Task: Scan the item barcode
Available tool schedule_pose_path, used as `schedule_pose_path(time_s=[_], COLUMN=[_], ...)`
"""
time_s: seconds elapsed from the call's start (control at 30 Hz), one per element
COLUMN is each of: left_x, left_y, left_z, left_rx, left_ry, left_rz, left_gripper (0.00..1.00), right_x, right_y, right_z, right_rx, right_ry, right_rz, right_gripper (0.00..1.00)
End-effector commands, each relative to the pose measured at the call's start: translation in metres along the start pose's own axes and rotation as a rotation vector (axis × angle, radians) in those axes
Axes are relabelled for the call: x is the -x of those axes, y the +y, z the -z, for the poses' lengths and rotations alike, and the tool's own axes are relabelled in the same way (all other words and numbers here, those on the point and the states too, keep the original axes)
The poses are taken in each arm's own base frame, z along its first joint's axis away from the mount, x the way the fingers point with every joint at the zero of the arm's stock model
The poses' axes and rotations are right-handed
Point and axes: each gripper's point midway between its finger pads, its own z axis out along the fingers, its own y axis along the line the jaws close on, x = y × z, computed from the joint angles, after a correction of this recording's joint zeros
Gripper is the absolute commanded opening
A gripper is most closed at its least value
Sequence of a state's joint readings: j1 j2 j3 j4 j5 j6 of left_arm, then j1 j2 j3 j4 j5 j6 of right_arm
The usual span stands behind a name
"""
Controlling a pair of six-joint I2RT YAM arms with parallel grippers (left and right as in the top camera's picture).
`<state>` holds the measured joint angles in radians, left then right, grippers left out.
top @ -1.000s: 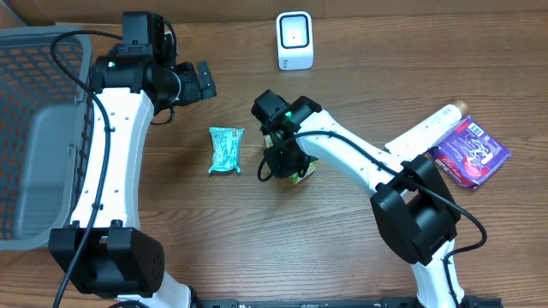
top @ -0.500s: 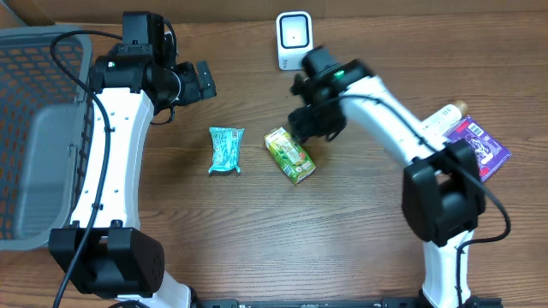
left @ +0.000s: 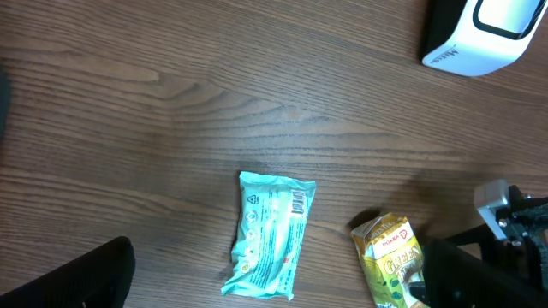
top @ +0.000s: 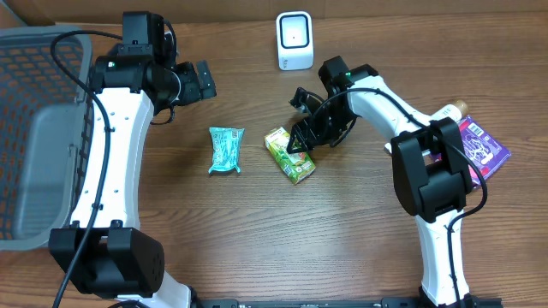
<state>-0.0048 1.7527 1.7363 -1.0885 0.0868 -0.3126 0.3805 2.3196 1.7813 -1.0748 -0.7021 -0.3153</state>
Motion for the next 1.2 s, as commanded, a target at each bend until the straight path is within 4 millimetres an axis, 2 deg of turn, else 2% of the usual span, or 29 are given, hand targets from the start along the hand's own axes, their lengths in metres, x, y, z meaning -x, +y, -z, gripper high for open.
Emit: schedule_pose_path(time_s=[0.0,0.2,0.37,0.47,0.63,0.7,0.73,0.77,0.87,0.9,1.0,1.07,1.17], left_x=[0.005,0.005,0.005,0.005,0.005,0.005,0.005,0.005,0.005,0.005,0.005,0.005,0.005], left_y=[-0.005,-0.005,-0.005,-0.005,-0.005,-0.005,-0.005,-0.005,-0.005,-0.005,-0.005,-0.005,-0.005], left_z=[0.009,0.009,0.009,0.009,0.009,0.009,0.009,0.009,0.009,0.009,0.009,0.009,0.009], left_rx=[-0.017,-0.017,-0.017,-0.017,-0.017,-0.017,-0.017,-0.017,-0.017,-0.017,-0.017,-0.017,-0.017], left_ry=[-0.024,-0.024,-0.024,-0.024,-0.024,-0.024,-0.024,-0.024,-0.024,-0.024,-0.024,-0.024,-0.024], left_rz=[0.004,0.004,0.004,0.004,0.004,0.004,0.004,0.004,0.004,0.004,0.004,0.004,0.004], left_gripper=[1.00,1.00,1.00,1.00,0.99,1.00,1.00,1.00,1.00,1.00,1.00,1.00,1.00], right_x=[0.000,-0.009,-0.011,-0.010,-0.009,-0.009,-0.010,-0.011,-0.011,-0.010,-0.007,-0.008,-0.010], right_y=[0.013,0.013,0.007,0.010,0.024,0.023,0.018,0.014,0.008,0.008,0.014,0.021,0.019], right_z=[-0.006,-0.020,-0.028,-0.028,-0.029,-0.030,-0.031,-0.031,-0.032,-0.032,-0.038,-0.046,-0.063], right_rx=[0.109,0.168,0.165,0.181,0.242,0.229,0.203,0.179,0.144,0.143,0.144,0.139,0.057], right_ry=[-0.016,-0.023,-0.029,-0.029,-0.027,-0.024,-0.021,-0.018,-0.017,-0.021,-0.019,-0.006,0.023], right_rz=[0.017,-0.020,-0.106,-0.138,-0.148,-0.152,-0.152,-0.151,-0.146,-0.141,-0.134,-0.123,-0.208], right_gripper=[0.62,0.31,0.17,0.04,0.04,0.04,0.04,0.10,0.51,0.61,0.69,0.69,0.69])
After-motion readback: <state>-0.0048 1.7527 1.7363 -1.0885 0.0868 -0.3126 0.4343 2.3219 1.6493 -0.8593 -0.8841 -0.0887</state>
